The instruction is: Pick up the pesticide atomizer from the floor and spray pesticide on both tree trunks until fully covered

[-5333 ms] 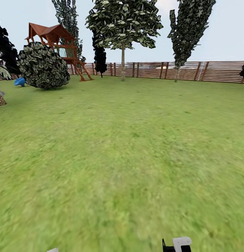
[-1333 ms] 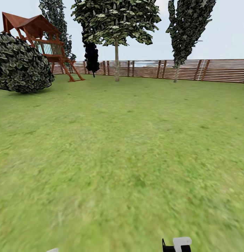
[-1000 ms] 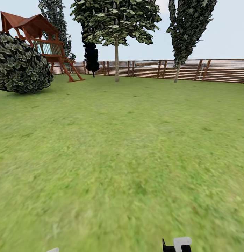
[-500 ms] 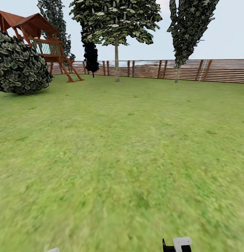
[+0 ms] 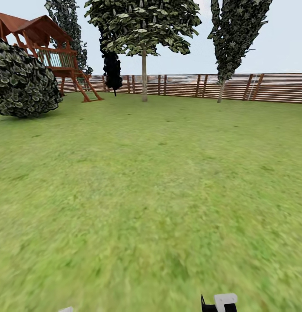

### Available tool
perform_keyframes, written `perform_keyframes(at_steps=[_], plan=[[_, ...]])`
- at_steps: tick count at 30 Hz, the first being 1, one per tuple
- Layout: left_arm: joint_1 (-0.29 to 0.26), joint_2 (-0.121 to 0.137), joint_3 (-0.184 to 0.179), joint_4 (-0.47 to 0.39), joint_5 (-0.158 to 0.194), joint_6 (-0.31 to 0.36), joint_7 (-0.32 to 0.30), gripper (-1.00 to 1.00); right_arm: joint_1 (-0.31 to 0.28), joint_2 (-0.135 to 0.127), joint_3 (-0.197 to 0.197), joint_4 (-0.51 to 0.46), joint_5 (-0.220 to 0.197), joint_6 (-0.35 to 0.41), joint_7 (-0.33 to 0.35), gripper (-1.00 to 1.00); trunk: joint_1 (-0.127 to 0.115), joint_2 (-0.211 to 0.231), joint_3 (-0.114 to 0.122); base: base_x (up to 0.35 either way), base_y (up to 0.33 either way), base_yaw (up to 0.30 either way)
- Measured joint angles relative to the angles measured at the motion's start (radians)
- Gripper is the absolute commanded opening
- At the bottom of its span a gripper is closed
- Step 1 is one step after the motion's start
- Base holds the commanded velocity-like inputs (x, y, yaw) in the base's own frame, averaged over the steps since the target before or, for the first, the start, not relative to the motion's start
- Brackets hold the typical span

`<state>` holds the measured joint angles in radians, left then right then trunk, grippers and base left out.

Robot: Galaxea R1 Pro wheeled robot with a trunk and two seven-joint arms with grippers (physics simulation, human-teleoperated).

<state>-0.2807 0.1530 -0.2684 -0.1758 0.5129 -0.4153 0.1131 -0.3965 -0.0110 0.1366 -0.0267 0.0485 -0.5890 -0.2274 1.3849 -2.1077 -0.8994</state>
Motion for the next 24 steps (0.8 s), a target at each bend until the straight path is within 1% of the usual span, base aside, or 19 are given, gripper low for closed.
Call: perform_keyframes(at_steps=[24], plan=[[0.000, 0.000, 0.001, 0.000, 0.000, 0.000, 0.000, -1.00, 0.000, 0.000, 0.000, 0.000, 0.000, 0.000, 0.000, 1.00, 0.000, 0.000, 0.000, 0.339, 0.000, 0.000]])
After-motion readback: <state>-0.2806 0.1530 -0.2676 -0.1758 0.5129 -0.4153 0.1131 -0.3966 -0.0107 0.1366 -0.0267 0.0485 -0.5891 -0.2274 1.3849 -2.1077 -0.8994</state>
